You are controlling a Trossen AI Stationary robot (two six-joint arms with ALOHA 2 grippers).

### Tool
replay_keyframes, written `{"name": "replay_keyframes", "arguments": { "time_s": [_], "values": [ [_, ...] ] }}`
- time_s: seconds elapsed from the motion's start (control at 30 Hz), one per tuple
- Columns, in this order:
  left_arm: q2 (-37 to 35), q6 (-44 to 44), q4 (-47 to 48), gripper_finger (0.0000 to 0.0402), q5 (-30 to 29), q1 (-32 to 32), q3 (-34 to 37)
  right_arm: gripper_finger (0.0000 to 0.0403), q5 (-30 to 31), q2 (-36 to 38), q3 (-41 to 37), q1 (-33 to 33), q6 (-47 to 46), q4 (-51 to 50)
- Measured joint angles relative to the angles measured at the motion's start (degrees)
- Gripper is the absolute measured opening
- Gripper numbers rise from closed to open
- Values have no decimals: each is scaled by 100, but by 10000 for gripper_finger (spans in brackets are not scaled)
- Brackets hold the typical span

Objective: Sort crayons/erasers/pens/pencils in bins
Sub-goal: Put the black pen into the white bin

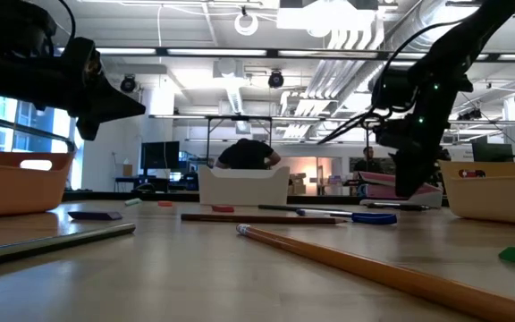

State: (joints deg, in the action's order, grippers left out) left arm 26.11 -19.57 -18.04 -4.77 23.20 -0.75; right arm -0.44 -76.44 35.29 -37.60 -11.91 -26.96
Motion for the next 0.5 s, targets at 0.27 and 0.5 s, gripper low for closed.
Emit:
{"name": "replay_keyframes", "arguments": {
  "time_s": [0.27,0.5],
  "values": [
    [0,0,0,0,-5,0,0,124,413,0,0,-151,-109,-215],
    [2,3,0,0,-8,2,0,124,276,-124,0,-182,-111,-148]
  ]
}}
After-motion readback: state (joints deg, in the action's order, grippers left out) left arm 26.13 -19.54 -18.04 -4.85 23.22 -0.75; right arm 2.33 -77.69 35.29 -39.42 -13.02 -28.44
